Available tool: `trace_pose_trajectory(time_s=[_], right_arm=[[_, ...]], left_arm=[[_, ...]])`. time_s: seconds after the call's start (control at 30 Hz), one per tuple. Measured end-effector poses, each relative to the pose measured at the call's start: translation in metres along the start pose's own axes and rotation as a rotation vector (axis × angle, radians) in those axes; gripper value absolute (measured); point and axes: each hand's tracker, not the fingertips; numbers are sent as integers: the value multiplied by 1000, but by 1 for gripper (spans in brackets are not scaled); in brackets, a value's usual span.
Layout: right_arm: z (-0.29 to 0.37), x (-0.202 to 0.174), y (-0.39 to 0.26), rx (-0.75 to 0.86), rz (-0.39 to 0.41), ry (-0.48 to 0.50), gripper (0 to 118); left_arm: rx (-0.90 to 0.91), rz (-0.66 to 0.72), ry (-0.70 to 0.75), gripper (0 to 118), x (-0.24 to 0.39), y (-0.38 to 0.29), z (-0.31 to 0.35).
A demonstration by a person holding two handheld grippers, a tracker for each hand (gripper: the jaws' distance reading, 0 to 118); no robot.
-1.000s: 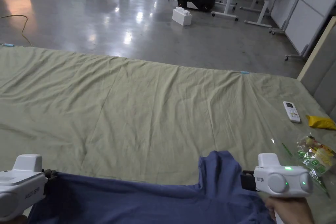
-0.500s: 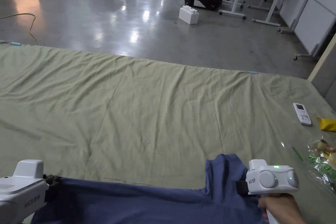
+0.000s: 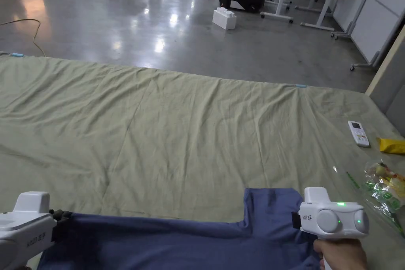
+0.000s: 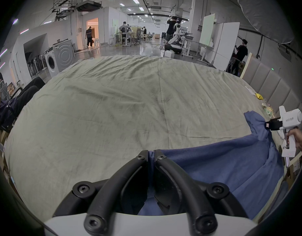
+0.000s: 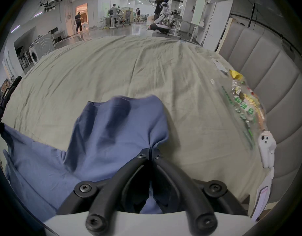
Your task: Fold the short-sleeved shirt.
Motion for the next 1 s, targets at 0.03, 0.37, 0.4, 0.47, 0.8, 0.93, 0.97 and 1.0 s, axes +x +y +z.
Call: trace_pose_trajectory(time_s=[0.03,0.37,0.4,0.47,0.8,0.93,0.97,1.0], right_arm=[[10,3,-3,24,-26,15,2],[125,17,-41,165,-51,59,2],[134,16,-45,172,-46,62,2],[157,15,-59,184,-7,55,2],[180,13,-151,42,25,50,2],[174,9,-186,-21,26,34,2],[172,7,-194,-34,25,30,2],[168,7,-201,-43,33,28,2]], left_arm=[[4,7,-1,6,-1,0,3],[73,32,-22,6,-11,-12,68],[83,37,-28,6,-10,-13,75],[96,43,-39,6,-12,-20,93],[14,25,-88,6,-19,-78,140],[-75,-2,-85,6,-20,-108,139],[-98,-5,-81,6,-20,-115,137],[-115,-1,-76,6,-19,-120,135]])
